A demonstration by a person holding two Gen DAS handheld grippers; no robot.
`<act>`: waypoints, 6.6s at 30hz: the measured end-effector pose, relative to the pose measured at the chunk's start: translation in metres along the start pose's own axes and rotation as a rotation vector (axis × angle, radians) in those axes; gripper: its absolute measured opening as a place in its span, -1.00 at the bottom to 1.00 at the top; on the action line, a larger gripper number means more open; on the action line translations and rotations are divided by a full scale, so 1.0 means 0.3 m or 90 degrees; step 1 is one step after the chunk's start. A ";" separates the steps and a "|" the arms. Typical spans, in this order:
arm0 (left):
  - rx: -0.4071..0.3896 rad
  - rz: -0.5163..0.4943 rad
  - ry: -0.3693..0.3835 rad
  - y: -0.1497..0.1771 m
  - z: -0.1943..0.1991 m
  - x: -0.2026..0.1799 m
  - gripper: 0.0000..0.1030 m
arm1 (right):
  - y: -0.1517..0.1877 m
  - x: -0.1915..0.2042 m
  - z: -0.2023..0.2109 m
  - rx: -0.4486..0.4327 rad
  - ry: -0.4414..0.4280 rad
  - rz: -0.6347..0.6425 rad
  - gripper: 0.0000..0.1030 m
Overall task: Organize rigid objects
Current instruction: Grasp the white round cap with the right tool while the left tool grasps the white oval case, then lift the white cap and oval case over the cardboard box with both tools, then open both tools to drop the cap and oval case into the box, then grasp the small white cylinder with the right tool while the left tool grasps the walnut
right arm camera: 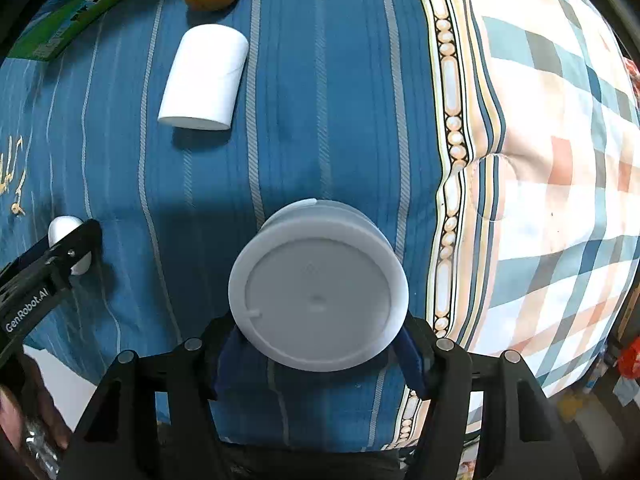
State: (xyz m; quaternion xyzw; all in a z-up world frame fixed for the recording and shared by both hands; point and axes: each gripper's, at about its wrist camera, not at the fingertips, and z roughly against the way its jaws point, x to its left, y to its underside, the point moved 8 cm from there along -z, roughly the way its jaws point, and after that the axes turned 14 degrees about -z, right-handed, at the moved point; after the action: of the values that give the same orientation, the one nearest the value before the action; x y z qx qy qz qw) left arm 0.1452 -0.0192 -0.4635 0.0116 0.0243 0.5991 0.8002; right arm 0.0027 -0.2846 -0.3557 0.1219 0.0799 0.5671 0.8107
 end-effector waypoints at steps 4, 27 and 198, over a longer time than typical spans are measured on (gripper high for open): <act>-0.004 -0.017 -0.013 -0.002 0.010 -0.017 0.06 | 0.013 -0.007 -0.018 0.005 -0.007 -0.011 0.29; -0.120 -0.039 0.003 -0.046 0.370 -0.109 0.06 | -0.031 -0.015 0.249 -0.037 -0.066 0.023 -0.96; -0.099 -0.095 0.041 -0.420 0.244 -0.312 0.79 | -0.349 -0.326 0.319 -0.102 -0.079 -0.152 -0.33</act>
State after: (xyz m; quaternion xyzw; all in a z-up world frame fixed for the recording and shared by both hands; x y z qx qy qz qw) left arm 0.2434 -0.1438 -0.3941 -0.0717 0.0043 0.5381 0.8398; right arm 0.0889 -0.4209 -0.2952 0.0809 -0.0017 0.4628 0.8828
